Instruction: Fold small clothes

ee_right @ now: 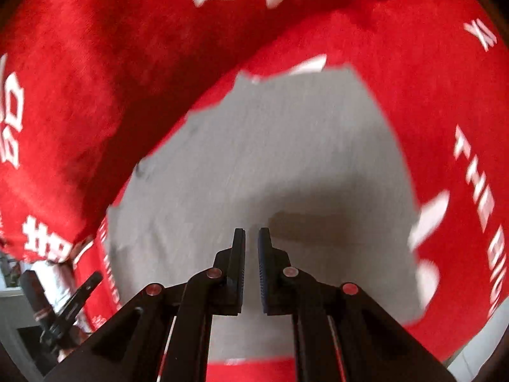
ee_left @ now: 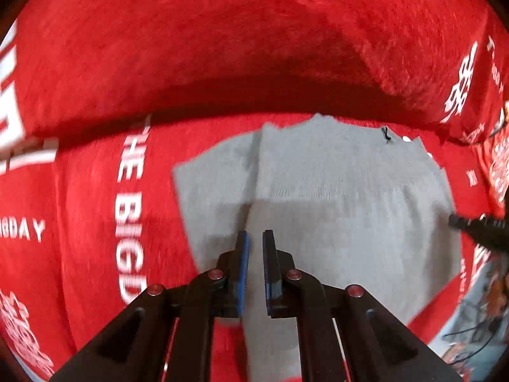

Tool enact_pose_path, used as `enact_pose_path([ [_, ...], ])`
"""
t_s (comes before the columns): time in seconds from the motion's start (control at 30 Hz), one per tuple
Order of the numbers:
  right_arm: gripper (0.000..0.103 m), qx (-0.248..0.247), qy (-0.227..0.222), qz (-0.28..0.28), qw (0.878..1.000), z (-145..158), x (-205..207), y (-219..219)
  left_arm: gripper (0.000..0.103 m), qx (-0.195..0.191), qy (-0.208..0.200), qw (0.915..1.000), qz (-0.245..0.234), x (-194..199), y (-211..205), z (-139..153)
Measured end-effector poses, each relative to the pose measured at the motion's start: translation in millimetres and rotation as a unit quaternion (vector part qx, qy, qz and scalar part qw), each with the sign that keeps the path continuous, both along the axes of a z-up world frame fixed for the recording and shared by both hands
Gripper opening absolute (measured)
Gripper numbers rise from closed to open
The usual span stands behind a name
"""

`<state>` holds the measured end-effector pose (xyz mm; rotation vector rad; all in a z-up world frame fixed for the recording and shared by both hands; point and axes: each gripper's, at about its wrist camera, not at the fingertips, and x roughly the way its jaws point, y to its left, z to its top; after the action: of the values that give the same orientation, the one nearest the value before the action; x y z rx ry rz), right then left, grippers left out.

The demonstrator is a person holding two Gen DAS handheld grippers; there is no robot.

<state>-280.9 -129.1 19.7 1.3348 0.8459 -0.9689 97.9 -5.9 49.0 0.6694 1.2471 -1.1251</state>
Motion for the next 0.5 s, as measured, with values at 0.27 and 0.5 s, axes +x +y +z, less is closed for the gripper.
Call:
enact_pose_path([
  [0.27,0.007,0.014,0.031,-0.006,0.999,-30,-38,-22,0.01,0.046,0.039,0.9958,0.069,28,-7,-50],
  [0.5,0.009,0.023,0.029,-0.016,0.999,-21,-47,-19,0.01,0.064,0.011,0.9946,0.081,33,-3,-43],
])
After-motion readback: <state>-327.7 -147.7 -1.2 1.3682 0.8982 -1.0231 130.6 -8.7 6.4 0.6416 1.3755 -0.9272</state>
